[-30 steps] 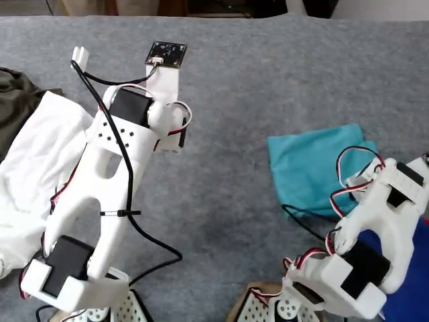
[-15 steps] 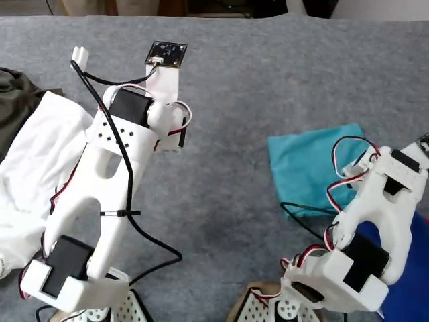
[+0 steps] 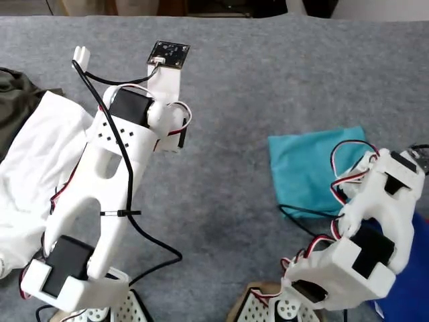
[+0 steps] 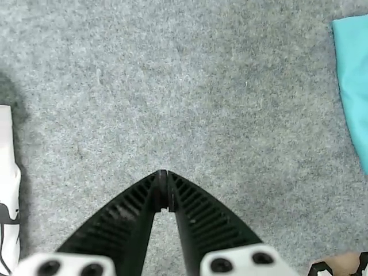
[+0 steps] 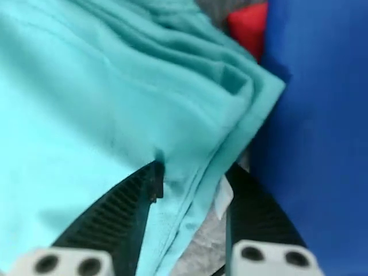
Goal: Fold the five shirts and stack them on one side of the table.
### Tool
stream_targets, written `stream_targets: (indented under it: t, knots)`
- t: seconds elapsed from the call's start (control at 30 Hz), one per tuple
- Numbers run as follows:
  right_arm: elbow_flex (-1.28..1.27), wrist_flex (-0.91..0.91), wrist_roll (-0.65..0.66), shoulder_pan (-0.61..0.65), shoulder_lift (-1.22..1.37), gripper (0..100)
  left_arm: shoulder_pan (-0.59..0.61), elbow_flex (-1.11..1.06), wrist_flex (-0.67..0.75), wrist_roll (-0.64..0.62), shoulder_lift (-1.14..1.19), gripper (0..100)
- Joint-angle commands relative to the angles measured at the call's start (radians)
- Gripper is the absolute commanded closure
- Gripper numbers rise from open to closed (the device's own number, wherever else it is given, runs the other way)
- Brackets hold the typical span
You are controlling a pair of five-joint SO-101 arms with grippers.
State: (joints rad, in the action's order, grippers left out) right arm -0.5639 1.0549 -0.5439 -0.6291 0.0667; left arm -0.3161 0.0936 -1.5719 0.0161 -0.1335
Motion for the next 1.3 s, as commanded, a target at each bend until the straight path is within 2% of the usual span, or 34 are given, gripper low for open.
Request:
stream_targets:
  t: [0.0, 0.17, 0.3, 0.47, 0.6, 0.77, 1.27]
  knots:
    - [0.042, -0.018, 0.012, -0.042, -0.039, 81.0, 0.006, -0.002, 0.015, 0.006, -0.042, 98]
    - [0.002, -0.048, 0.014, -0.033, -0.033, 81.1, 0.006, -0.002, 0.015, 0.008, -0.042, 98]
    - [-0.059, -0.17, 0.011, -0.018, -0.033, 82.5, 0.006, -0.002, 0.015, 0.008, -0.042, 98]
    - [-0.12, -0.298, 0.014, -0.018, -0.033, 99.1, 0.006, -0.002, 0.015, 0.008, -0.042, 98]
    - [-0.127, -0.29, 0.034, -0.018, -0.041, 99.4, 0.006, -0.002, 0.014, 0.008, -0.042, 98]
    - [-0.104, -0.178, 0.038, -0.018, -0.096, 99.4, 0.006, -0.002, 0.014, 0.008, -0.042, 98]
    - [-0.093, -0.037, 0.041, -0.033, -0.602, 99.4, 0.006, 0.006, 0.012, 0.008, -0.05, 98]
